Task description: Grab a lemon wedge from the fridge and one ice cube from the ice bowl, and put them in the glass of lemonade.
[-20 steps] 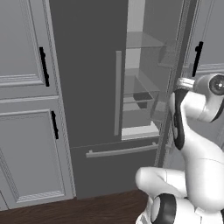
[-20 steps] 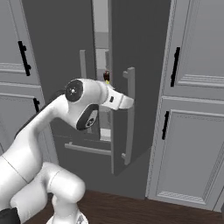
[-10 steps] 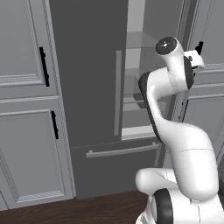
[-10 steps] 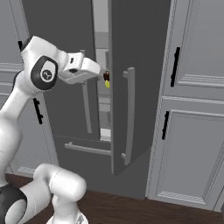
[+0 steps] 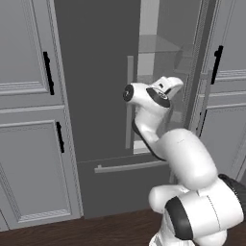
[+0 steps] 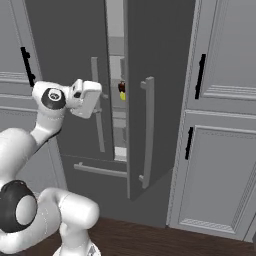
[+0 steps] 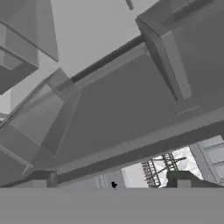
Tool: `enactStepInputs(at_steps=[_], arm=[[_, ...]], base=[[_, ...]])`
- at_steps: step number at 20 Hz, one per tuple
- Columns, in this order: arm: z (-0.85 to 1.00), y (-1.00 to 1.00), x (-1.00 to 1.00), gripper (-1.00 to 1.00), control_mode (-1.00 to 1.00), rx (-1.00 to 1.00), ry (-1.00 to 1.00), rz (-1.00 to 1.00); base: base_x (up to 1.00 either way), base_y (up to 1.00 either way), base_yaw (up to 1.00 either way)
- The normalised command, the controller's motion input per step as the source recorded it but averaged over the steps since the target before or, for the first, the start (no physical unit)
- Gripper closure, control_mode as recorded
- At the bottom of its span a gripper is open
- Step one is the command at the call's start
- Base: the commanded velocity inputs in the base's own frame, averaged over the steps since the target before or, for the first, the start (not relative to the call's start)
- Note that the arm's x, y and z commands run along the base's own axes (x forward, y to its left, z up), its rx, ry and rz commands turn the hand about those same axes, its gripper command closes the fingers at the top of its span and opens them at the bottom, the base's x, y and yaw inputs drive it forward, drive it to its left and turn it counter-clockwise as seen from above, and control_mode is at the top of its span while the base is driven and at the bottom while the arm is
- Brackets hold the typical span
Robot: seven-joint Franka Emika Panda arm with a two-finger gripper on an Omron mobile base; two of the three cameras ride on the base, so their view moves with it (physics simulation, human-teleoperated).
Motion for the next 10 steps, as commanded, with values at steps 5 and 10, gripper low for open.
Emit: enactStepInputs(at_steps=[5,10], arm=[[-0.04,-0.13,0.83,-1.0,-1.0,-0.41,0.52,0.0],[-0.02,-0.68,0.03,-1.0,-1.0,-0.03,0.13,-0.01]], base=[[0.0,0.0,0.0],[0.0,0.0,0.0]])
